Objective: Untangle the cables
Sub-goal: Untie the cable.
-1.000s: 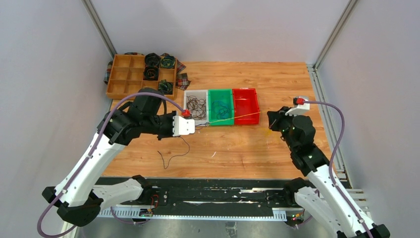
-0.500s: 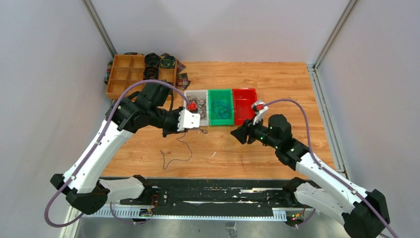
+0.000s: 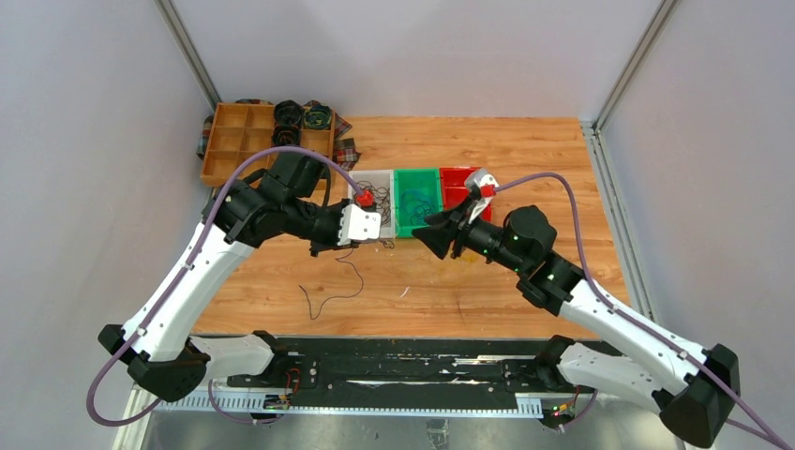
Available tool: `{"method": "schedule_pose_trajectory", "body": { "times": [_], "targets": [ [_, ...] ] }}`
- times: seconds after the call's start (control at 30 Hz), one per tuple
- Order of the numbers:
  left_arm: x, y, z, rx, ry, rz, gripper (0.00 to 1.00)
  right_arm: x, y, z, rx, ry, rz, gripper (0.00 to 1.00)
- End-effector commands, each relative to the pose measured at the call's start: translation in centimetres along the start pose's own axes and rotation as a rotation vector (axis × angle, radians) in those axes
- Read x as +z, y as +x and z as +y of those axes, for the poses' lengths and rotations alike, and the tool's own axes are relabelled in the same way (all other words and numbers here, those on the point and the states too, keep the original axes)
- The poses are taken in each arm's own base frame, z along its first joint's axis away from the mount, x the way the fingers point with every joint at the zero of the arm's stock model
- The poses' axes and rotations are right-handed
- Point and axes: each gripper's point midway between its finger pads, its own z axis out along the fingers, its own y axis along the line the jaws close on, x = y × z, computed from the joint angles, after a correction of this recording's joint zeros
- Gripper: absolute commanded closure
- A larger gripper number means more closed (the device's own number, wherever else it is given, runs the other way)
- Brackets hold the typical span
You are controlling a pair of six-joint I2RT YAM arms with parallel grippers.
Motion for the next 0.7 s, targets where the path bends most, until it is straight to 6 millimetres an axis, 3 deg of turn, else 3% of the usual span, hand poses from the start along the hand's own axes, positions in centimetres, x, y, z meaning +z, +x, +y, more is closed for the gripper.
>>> {"method": "schedule_pose_trajectory", "body": {
  "times": [0.0,0.07,0.23,0.67],
  "targets": [
    [-0.2,-0.4,-0.5,0.015,0.014,-0.024,0.99,2.6,-3.6,3.7,0.012,-0.112,-0.080,0.53],
    [-0.2,-0.4,-0.5,0.019,0.015,-0.022,0.99,4.1,-3.9,5.2,0.025,-0.159,-0.055,0.50],
    [-0.4,-0.3,-0.4,0.038,0.004,-0.013,0.99,7.0,-1.9,6.5,0.103,-0.209,0.050,0.51],
    [-0.7,0.4,-0.7,0.093,-0.007,0.020,0.99,9.1,-0.3,6.8,0.183,-0.211,0.206,0.60]
  ]
}}
